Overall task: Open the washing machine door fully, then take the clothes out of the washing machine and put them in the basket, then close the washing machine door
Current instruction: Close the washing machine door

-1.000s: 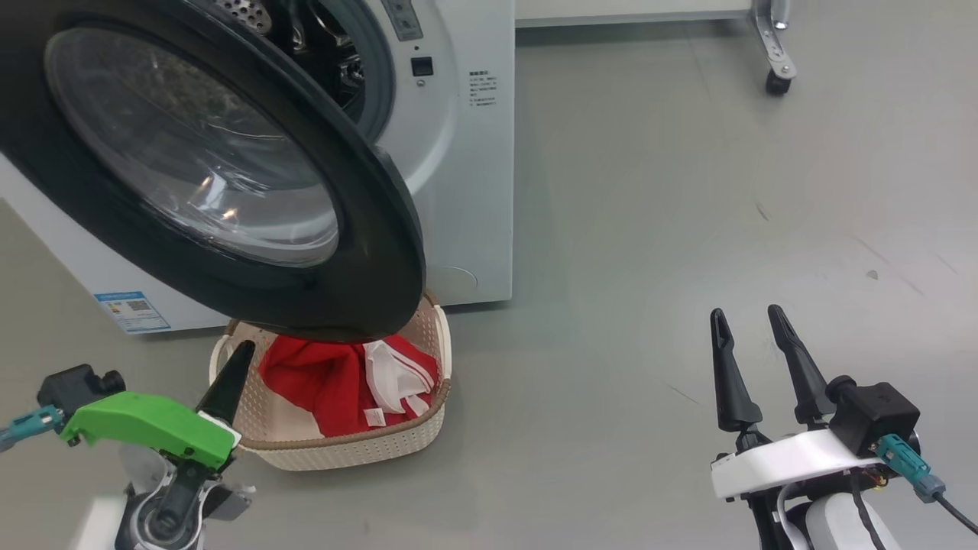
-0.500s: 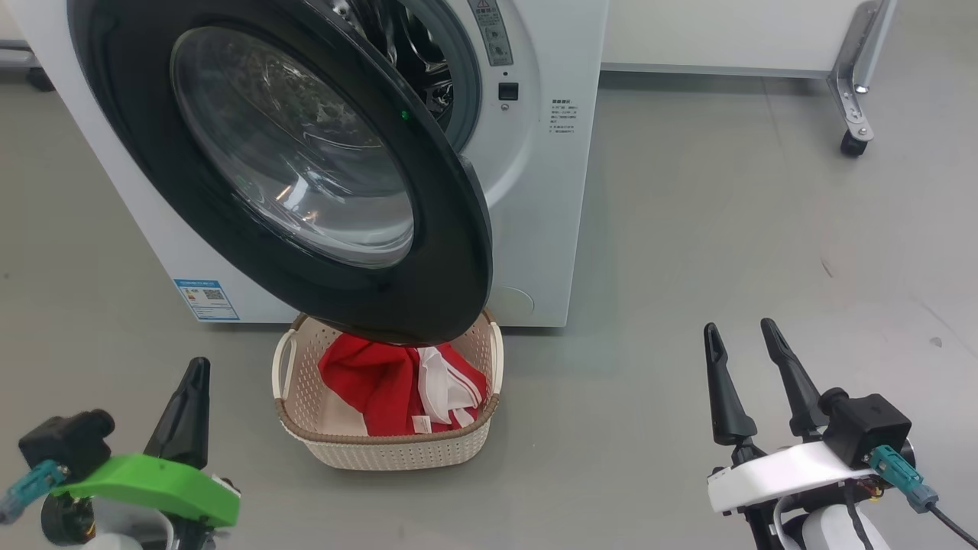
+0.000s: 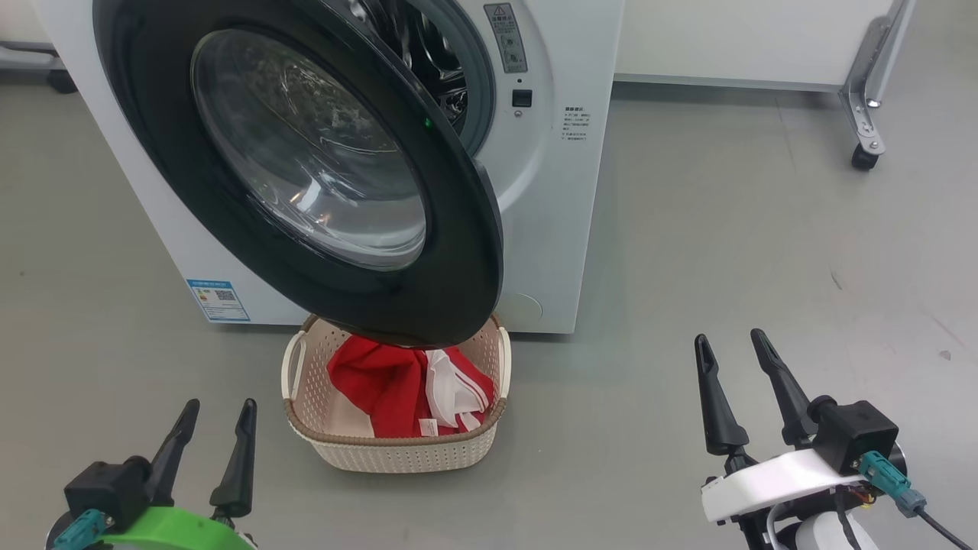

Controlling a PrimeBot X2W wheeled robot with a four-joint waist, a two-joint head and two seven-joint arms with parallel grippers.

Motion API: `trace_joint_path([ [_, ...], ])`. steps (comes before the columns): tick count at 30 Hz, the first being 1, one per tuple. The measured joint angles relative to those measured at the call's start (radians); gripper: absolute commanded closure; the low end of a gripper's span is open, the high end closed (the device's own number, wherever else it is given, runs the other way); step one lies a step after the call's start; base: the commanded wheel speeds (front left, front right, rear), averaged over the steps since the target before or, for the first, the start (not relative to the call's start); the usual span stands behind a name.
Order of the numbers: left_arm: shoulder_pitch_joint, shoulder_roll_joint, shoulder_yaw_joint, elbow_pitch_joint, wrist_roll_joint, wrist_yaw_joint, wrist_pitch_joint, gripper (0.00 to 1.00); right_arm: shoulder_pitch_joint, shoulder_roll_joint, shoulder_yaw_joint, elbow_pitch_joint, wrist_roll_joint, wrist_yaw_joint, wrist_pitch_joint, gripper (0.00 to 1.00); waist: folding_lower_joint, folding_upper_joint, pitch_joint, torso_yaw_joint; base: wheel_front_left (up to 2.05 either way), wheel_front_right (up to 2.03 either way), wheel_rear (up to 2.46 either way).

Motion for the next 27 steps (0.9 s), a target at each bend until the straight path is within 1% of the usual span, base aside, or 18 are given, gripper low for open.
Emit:
trace_joint_path([
  [8, 0.008, -0.024, 0.014, -0.008, 0.031, 0.006, 0.002, 0.00, 0.000, 0.000, 0.000, 0.002, 0.000, 0.000, 0.000, 0.00, 0.0000, 0.0001, 0.001, 0.004, 0.00, 0.00, 0.00],
  [14, 0.009, -0.042, 0.054, -0.048, 0.063, 0.006, 0.002, 0.00, 0.000, 0.000, 0.000, 0.003, 0.000, 0.000, 0.000, 0.00, 0.0000, 0.0001, 0.002, 0.007, 0.00, 0.00, 0.00],
  [27, 0.035, -0.083, 0.078, -0.075, 0.119, 0.006, 0.002, 0.00, 0.000, 0.000, 0.000, 0.003, 0.000, 0.001, 0.000, 0.00, 0.0000, 0.0001, 0.009, 0.014, 0.00, 0.00, 0.00],
])
